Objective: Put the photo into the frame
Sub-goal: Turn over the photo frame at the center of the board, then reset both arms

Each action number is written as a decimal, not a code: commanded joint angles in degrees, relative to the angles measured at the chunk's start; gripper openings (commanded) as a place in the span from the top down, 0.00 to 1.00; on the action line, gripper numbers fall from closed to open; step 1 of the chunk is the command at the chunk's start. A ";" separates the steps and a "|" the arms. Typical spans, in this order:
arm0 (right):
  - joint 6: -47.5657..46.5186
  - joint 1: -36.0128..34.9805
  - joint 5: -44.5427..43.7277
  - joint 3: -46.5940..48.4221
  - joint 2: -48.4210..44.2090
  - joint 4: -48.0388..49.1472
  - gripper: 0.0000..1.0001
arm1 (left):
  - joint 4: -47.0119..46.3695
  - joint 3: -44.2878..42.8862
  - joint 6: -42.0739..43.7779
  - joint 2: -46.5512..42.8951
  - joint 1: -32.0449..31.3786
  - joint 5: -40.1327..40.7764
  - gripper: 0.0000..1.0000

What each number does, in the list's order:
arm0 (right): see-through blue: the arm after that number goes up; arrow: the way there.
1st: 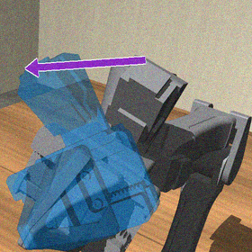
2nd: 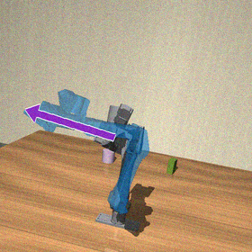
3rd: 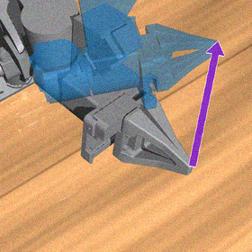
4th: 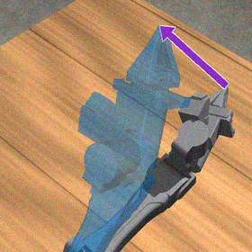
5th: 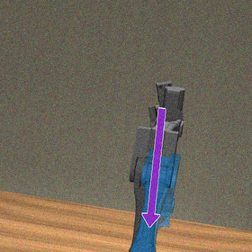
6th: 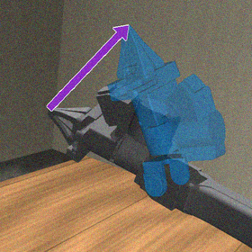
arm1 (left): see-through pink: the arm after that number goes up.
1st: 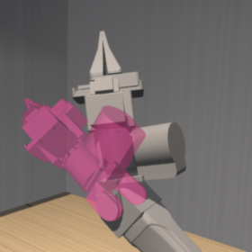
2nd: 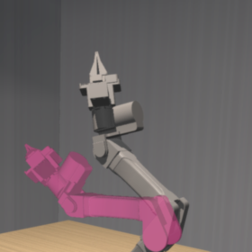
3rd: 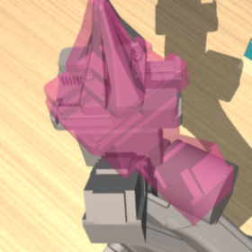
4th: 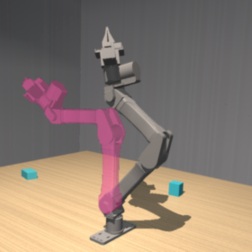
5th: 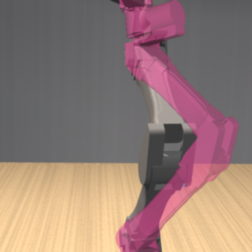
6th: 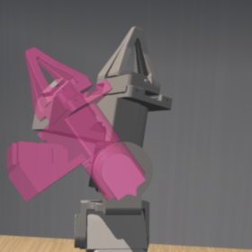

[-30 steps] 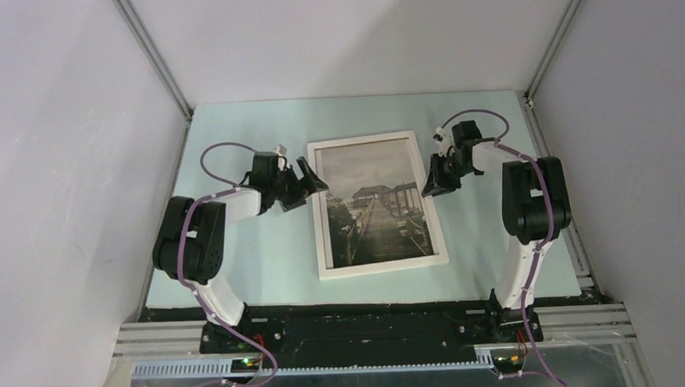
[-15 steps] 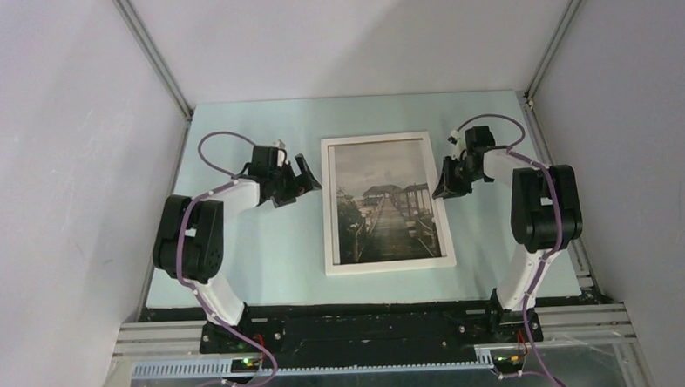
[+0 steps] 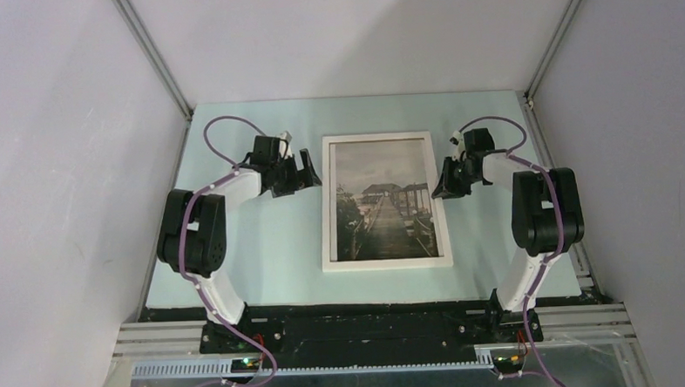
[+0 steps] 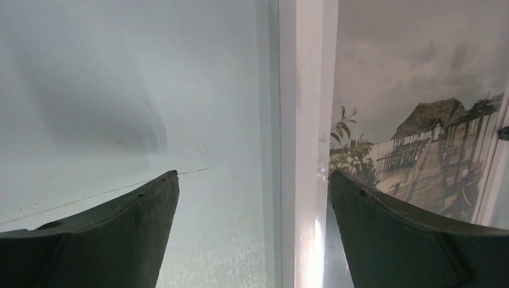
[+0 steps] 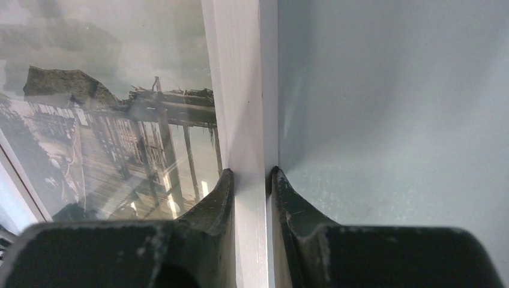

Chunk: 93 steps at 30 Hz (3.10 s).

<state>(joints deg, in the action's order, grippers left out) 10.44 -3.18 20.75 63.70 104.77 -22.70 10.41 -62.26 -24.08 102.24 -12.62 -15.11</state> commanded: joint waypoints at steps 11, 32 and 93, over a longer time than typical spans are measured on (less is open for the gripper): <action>2.21 4.05 -0.28 -0.64 -5.87 1.79 0.42 | 3.55 -0.60 14.66 -7.98 1.29 2.99 0.00; -9.24 13.99 -8.13 0.25 -20.34 3.62 0.01 | 0.24 9.96 17.26 -34.72 11.75 8.91 0.00; -9.52 26.91 -2.18 -18.53 -66.21 1.45 0.01 | -17.67 32.11 21.82 -63.79 12.27 26.92 0.00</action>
<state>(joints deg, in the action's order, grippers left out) -1.10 23.40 20.14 45.21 39.46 -23.66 -3.79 -28.91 -3.79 39.38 -0.80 7.79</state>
